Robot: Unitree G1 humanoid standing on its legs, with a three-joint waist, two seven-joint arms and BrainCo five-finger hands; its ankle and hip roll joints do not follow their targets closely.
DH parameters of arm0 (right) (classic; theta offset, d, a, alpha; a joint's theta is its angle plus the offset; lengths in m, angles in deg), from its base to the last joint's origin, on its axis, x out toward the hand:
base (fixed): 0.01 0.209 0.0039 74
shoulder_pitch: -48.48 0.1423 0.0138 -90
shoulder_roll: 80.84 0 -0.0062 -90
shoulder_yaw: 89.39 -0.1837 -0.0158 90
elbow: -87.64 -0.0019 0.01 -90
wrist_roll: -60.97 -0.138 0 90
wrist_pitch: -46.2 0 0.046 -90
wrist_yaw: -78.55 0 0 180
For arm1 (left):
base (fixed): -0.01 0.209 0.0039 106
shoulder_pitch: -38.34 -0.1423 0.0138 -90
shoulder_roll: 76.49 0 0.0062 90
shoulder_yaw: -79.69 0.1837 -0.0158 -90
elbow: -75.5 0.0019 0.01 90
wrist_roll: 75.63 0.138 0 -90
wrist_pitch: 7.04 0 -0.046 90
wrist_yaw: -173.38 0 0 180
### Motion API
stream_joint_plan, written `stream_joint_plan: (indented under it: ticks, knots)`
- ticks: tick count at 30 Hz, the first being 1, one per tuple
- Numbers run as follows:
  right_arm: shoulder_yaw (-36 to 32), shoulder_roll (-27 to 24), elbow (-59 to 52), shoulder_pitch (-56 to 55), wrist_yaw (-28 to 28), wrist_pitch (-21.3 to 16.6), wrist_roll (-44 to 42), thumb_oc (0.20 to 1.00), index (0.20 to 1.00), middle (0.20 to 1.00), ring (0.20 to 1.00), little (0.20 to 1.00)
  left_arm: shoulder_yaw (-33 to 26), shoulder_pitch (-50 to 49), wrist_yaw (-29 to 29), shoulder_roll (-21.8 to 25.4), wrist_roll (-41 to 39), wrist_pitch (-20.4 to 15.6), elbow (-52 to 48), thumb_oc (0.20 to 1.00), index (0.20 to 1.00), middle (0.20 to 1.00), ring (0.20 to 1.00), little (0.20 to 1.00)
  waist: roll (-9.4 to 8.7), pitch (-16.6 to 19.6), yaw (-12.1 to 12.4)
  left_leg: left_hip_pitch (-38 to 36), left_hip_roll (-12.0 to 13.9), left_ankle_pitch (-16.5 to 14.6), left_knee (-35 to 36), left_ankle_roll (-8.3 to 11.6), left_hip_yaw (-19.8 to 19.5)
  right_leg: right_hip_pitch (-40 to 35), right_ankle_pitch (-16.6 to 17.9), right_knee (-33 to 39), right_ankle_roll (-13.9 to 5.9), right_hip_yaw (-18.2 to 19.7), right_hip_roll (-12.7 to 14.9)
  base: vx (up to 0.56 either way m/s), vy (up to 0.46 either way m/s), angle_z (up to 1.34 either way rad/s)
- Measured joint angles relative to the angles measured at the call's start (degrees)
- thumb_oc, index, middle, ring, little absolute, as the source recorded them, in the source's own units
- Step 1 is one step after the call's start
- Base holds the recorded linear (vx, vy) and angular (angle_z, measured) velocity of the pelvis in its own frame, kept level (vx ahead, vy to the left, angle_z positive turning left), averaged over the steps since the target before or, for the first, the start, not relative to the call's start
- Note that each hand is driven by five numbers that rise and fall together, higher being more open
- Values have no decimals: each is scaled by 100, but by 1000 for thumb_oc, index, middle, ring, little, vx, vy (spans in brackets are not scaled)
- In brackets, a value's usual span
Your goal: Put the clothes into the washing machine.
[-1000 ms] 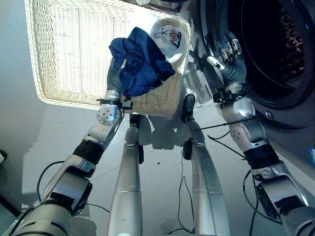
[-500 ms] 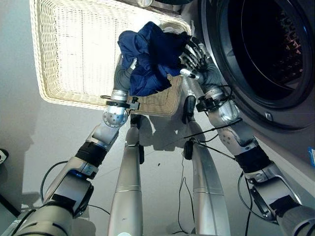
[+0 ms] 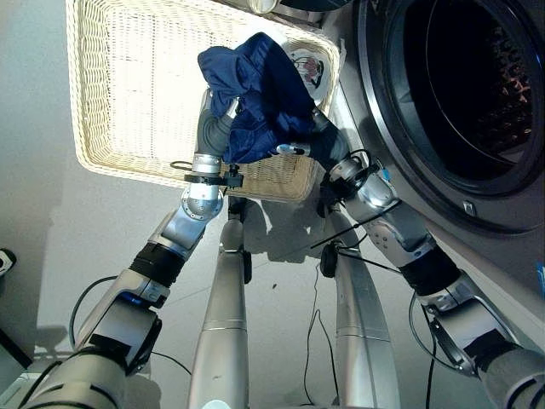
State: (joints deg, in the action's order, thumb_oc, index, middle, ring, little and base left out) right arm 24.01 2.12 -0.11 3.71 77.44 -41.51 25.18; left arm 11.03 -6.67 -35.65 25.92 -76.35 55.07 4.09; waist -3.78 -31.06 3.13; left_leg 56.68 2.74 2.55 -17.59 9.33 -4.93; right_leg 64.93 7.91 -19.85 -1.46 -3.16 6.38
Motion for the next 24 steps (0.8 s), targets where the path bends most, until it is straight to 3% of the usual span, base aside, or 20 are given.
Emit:
stream_joint_plan:
  ticks: [9, 10, 11, 12, 24]
  knots:
    - [130, -24, 0, 79, -168, 214, -41, 1000, 1000, 1000, 1000, 1000, 4, -7, -216, 28, 244, 0, -133, 200, 200, 200, 200, 200, 0, 0, 92, 11, 7, 14, 7, 21, -16, 25, -11, -32, 7, -16, -4, 0, 0, 0]
    - [141, -24, 0, 81, -168, 214, -41, 718, 718, 718, 718, 718, 4, -5, -218, 27, 244, 0, -140, 200, 200, 200, 200, 200, 0, 0, 92, 11, 8, 15, 7, 21, -16, 25, -12, -32, 7, -16, -4, 0, 0, 0]
    - [153, -23, -1, 82, -169, 213, -38, 495, 495, 495, 495, 495, 5, -2, -223, 26, 244, 0, -148, 200, 200, 200, 200, 200, 0, 0, 89, 11, 7, 14, 7, 21, -16, 25, -12, -33, 8, -16, -4, 0, 0, 0]
    - [156, -17, -1, 84, -166, 212, -37, 200, 200, 200, 200, 200, 11, 3, -229, 20, 244, 0, -155, 200, 200, 200, 200, 200, 0, 0, 90, 11, 8, 14, 8, 21, -17, 26, -13, -33, 8, -16, -4, 0, 0, 0]
    - [164, 68, 13, 26, 527, -143, -50, 200, 200, 200, 200, 200, 181, 110, -219, -127, 244, -18, -209, 200, 200, 200, 200, 200, 1, 0, 86, 16, 6, 14, 6, 21, -14, 37, -13, -35, 8, -16, -4, 0, 0, 0]
